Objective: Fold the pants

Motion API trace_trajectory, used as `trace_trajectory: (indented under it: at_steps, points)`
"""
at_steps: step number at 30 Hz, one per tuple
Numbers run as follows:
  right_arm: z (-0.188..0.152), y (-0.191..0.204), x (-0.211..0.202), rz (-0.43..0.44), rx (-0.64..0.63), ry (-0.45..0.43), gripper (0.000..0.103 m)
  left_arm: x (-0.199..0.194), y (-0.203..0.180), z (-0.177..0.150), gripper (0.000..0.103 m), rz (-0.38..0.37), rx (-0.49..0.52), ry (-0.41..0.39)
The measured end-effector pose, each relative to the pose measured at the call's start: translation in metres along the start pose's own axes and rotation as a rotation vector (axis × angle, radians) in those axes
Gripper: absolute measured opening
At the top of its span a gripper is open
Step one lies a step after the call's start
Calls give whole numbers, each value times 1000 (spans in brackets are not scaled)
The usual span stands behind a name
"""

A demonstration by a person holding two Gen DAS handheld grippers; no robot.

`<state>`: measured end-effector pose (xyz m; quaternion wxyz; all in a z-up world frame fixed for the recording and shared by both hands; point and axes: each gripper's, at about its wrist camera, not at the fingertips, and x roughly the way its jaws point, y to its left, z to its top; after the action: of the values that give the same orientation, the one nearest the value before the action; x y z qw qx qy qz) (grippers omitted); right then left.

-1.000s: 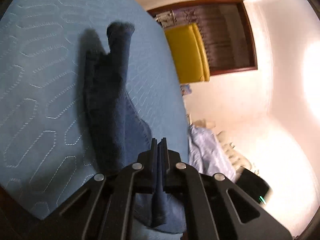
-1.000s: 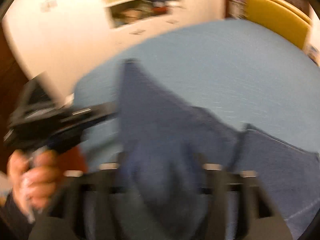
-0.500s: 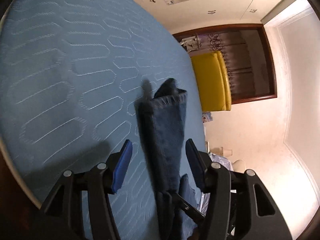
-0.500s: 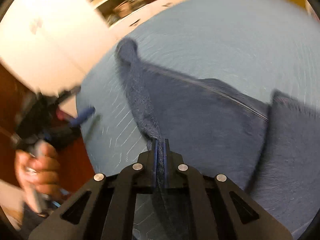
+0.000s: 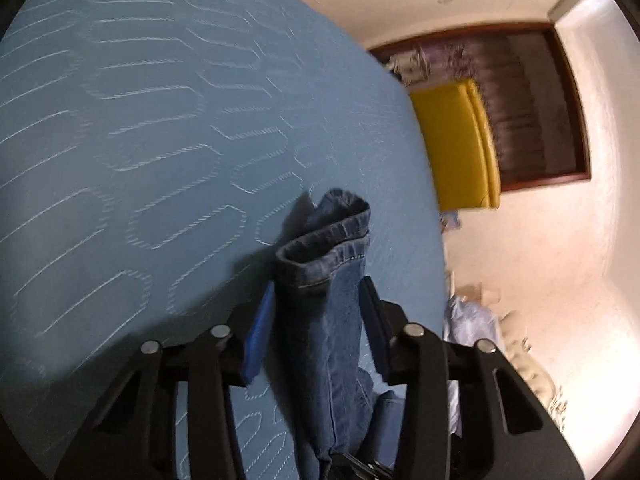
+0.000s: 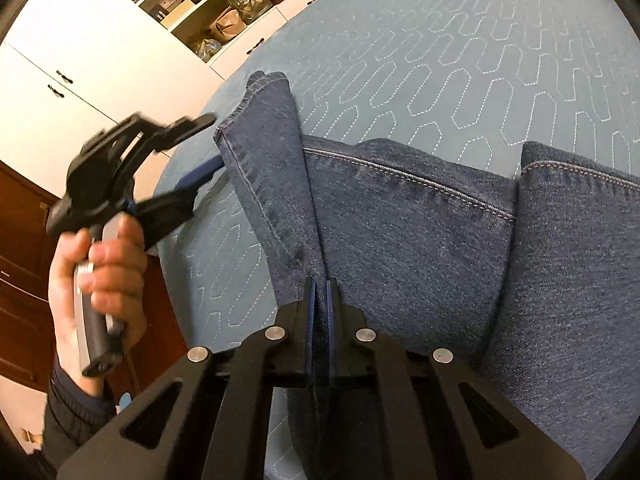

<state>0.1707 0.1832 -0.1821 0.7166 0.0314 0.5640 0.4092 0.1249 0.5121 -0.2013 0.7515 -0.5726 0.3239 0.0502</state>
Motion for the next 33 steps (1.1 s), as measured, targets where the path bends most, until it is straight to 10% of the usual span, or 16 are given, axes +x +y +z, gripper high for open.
trace_trajectory:
  at_steps: [2,6,10,16,20,24,29,33]
  points:
    - [2,6,-1,10,-7,2,4,8,-10,9,12,42,5,20]
    - [-6,42,-24,49,-90,-41,19,-50,-32,-4,12,123,108,-95]
    - [-27,49,-56,-34,-101,-128,67,-116,-13,-21,12,225,149,-148]
    - [-81,21,-99,-313,-119,-184,67,-104,37,-41,16,343,206,-117]
    - [-133,-48,-148,-423,65,-220,68,-115,13,-53,48,531,315,-295]
    - [-168,-105,-170,-475,198,-204,68,-98,-38,-54,54,512,598,-318]
    - [-187,-124,-182,-499,238,-213,68,-16,-74,-16,62,533,886,-45]
    - [-184,-123,-186,-506,231,-234,68,18,-64,4,25,547,948,174]
